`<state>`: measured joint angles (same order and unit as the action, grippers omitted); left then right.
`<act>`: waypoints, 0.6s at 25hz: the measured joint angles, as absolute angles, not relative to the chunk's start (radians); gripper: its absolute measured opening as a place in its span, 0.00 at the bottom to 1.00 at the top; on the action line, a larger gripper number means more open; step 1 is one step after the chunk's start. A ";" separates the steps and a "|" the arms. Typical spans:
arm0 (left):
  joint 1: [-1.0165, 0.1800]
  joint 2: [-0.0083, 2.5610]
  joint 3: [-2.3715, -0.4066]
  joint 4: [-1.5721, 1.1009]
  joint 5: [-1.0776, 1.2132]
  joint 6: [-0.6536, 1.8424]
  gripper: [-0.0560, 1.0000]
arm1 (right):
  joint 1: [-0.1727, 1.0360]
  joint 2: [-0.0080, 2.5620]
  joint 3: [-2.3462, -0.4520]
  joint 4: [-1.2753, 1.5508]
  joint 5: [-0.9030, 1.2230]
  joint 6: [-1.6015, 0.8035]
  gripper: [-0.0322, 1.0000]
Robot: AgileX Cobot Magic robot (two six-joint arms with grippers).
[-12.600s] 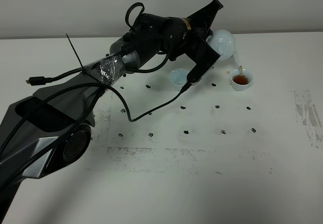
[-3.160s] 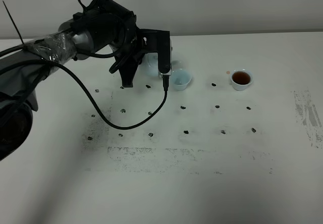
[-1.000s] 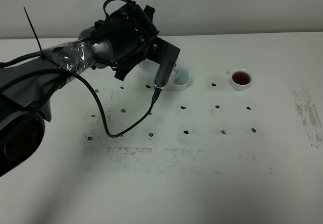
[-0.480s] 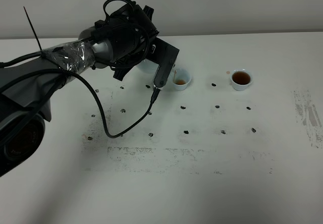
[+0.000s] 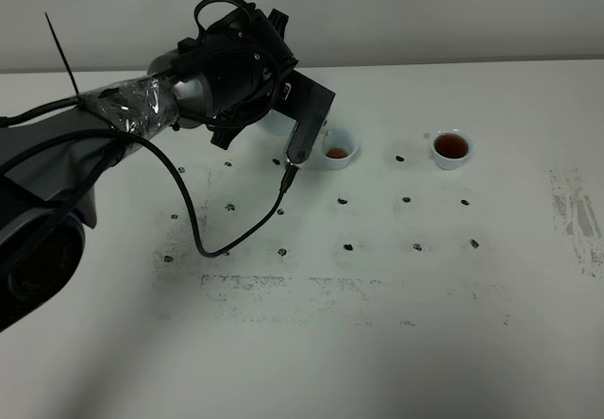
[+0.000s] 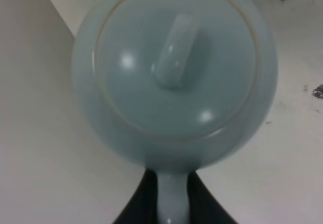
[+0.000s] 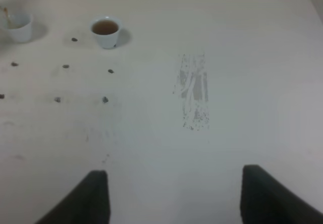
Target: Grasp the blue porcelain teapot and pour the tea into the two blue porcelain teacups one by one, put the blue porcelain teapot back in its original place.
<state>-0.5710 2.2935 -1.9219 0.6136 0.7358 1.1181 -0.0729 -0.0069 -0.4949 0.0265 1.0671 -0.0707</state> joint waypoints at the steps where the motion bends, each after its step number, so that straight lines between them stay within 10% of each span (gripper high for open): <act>1: -0.574 2.293 -1.922 0.614 0.727 1.118 0.09 | -0.073 -0.007 -0.495 0.027 1.067 -0.071 0.59; 15: -0.585 2.293 -1.922 0.613 0.698 1.157 0.09 | -0.073 -0.007 -0.495 0.027 1.067 -0.071 0.59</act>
